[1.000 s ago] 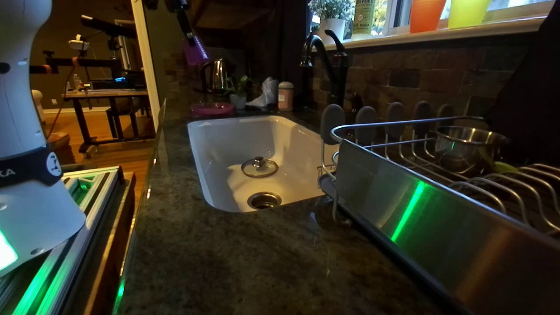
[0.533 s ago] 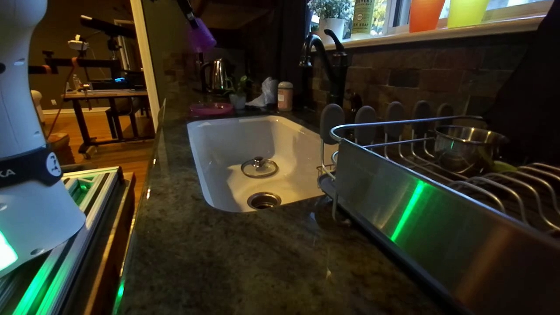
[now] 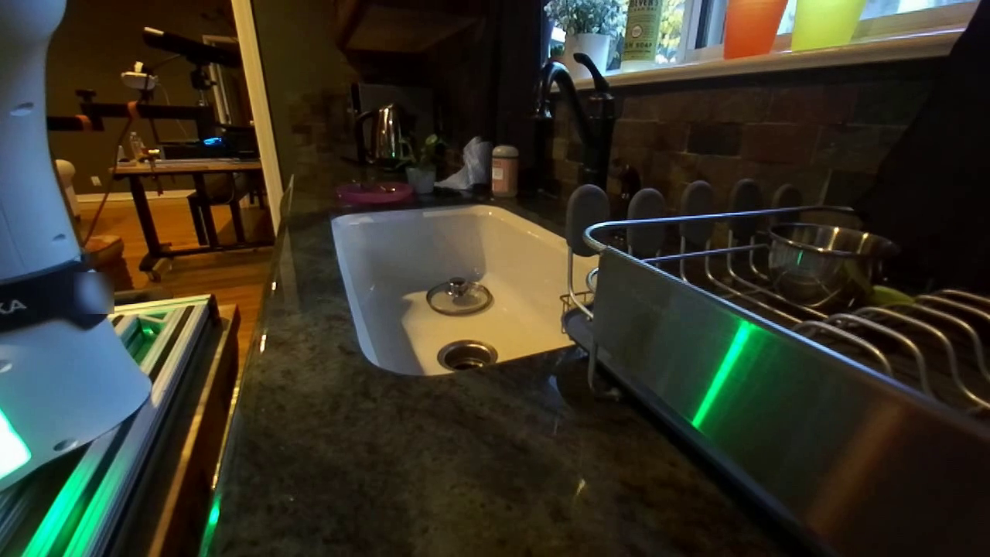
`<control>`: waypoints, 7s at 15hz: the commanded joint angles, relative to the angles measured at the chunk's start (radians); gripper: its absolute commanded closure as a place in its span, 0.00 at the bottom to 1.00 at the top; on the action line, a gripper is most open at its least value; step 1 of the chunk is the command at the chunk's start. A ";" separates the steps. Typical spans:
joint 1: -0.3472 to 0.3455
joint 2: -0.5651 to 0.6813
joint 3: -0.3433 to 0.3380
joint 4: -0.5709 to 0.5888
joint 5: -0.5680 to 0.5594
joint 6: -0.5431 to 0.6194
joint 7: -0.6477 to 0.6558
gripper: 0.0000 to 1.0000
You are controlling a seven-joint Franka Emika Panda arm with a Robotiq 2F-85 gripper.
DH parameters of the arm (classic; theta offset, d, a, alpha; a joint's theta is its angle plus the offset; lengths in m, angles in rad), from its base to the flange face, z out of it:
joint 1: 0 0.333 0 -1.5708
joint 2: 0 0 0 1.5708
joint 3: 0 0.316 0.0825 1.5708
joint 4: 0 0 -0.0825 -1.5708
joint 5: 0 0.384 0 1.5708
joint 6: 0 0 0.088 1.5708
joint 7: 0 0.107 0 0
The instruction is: Put the purple cup inside the drying rack
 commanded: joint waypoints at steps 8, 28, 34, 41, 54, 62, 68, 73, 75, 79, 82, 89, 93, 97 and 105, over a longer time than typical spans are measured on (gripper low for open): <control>-0.088 -0.036 0.062 -0.043 0.014 0.009 -0.005 0.30; -0.702 -0.370 -0.101 -0.114 -0.051 0.005 -0.017 0.30; -0.745 -0.453 -0.215 -0.174 -0.070 0.079 -0.056 0.55; -0.865 -0.464 -0.526 -0.262 0.083 0.550 -0.181 0.55; -1.087 -0.182 -0.641 -0.252 0.563 0.727 -0.457 0.30; -1.159 -0.034 -0.644 -0.307 0.571 1.019 -0.439 0.55; -1.131 0.232 -0.629 -0.247 0.675 1.130 -0.409 0.55; -1.113 0.348 -0.621 -0.220 0.697 1.094 -0.351 0.55; -1.099 0.343 -0.615 -0.248 0.663 1.111 -0.287 0.55; -1.074 0.331 -0.603 -0.288 0.640 1.134 -0.193 0.55; -1.069 0.332 -0.603 -0.314 0.589 1.157 -0.105 0.55; -1.074 0.331 -0.610 -0.349 0.529 1.175 0.015 0.55; -1.067 0.370 -0.604 -0.334 0.524 1.278 0.021 0.55; -1.065 0.403 -0.608 -0.330 0.549 1.324 0.014 0.55; -1.047 0.437 -0.596 -0.328 0.588 1.332 -0.034 0.55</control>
